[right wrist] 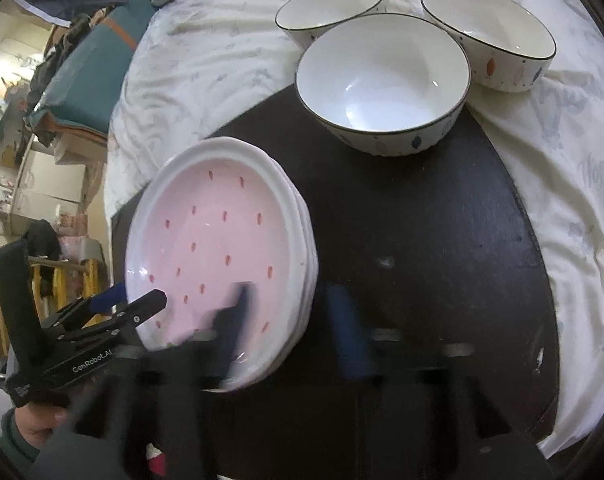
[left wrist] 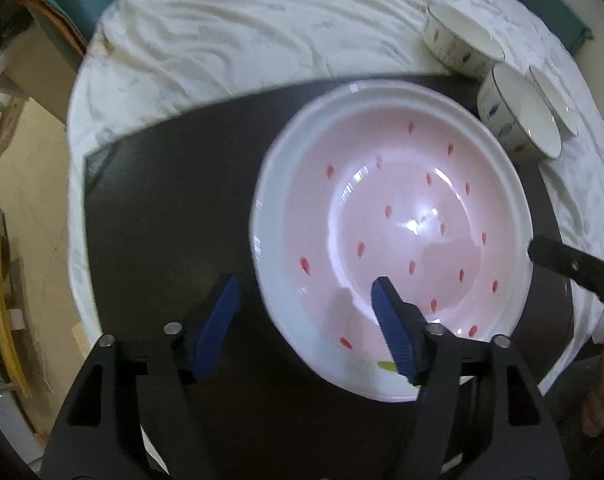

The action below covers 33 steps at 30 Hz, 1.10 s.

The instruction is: Organize plates and bowls

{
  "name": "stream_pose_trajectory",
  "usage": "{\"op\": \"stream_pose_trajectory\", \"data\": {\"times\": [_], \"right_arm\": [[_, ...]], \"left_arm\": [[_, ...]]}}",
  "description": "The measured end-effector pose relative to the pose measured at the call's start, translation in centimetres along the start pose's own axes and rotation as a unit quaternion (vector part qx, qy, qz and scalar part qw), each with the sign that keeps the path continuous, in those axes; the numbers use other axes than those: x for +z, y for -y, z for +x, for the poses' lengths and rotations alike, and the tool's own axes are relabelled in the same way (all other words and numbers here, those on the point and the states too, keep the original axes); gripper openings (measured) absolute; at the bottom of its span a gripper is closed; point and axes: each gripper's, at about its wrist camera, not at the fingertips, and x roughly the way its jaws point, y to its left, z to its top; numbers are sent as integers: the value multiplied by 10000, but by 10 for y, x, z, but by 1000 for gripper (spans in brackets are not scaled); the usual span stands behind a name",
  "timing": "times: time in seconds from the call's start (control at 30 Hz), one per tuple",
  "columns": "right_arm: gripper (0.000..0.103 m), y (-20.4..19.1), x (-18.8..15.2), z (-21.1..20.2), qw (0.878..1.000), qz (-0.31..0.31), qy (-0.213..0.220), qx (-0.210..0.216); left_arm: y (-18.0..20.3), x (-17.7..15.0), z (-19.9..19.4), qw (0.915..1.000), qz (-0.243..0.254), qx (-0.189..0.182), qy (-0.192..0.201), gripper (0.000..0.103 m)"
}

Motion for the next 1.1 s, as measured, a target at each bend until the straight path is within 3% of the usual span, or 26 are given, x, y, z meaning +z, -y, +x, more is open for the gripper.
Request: {"op": "stream_pose_trajectory", "data": {"times": [0.03, 0.43, 0.47, 0.5, 0.57, 0.87, 1.1], "right_arm": [[72, 0, 0, -2, 10000, 9, 94, 28], [74, -6, 2, -17, 9989, -62, 455, 0], [76, -7, 3, -20, 9985, -89, 537, 22], [84, -9, 3, -25, 9977, -129, 667, 81], [101, -11, 3, -33, 9960, -155, 866, 138], [103, -24, -3, -76, 9829, -594, 1744, 22], [103, -10, -9, -101, 9783, -513, 2006, 63]], "left_arm": [[0, 1, -3, 10000, -7, 28, 59, 68], [-5, 5, -53, 9935, -72, -74, 1130, 69], [-7, 5, -56, 9926, -63, -53, 1212, 69], [-7, 5, -60, 9913, -56, -40, 1311, 71], [-7, 3, -65, 9905, -63, -26, 1373, 102], [-3, 0, -82, 9893, -304, -136, 1417, 103], [16, 1, -98, 9858, -216, 114, 1663, 103]]}}
